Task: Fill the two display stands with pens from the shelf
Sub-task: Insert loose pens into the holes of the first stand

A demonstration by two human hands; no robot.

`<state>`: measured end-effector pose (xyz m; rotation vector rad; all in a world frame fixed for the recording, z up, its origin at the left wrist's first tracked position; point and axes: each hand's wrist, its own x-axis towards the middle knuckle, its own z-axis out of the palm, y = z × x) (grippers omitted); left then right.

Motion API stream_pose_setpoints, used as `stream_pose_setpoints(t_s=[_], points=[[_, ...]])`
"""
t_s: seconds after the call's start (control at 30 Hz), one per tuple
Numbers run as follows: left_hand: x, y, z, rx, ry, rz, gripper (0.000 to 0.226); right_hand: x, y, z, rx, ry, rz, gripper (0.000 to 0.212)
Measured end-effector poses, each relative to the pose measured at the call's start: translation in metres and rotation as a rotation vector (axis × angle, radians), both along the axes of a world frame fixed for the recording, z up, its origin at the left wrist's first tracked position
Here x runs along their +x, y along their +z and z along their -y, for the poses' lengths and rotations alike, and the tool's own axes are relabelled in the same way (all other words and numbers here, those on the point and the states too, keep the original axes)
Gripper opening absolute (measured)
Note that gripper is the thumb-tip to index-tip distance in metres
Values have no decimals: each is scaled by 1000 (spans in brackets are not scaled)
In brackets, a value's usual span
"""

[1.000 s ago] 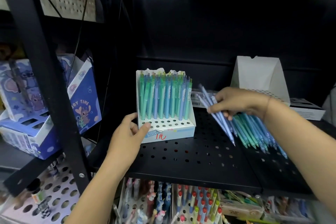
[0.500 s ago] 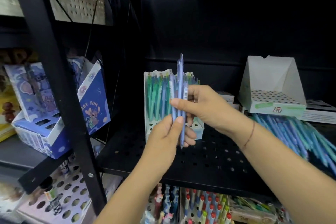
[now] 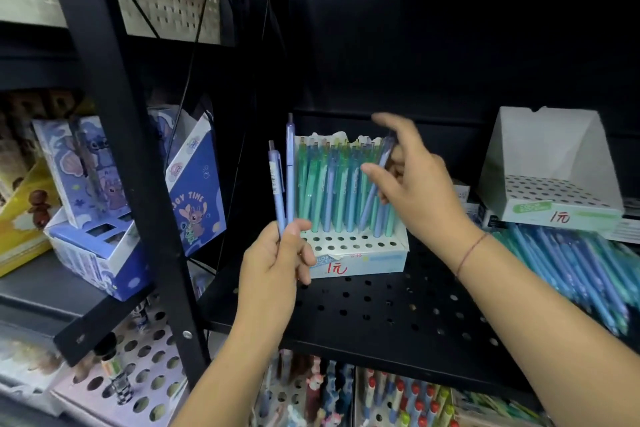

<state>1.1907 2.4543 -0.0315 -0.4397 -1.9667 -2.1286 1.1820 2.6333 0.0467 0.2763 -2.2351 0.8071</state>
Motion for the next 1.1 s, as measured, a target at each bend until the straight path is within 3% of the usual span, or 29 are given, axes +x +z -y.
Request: stream_pose_setpoints(t_s=[0.33, 0.47, 0.6, 0.77, 0.87, 1.0, 1.1], points=[[-2, -4, 2, -23, -41, -26, 26, -5, -12, -2, 122, -5, -68, 50], [-1, -5, 1, -46, -55, -30, 28, -5, -15, 2, 19, 3, -73, 49], [1, -4, 1, -72, -72, -38, 32, -6, -17, 0, -4, -24, -164, 26], [2, -4, 1, -82, -105, -41, 26, -9, -17, -2, -5, -97, -230, 17], [3, -3, 1, -102, -132, -41, 25, -4, -15, -1, -85, -83, -223, 15], [2, -3, 2, -134, -163, -40, 24, 4, -10, 8, -468, 254, -48, 18], [2, -3, 0, -167, -178, -45, 24, 4, -8, 12, -579, 370, 66, 20]])
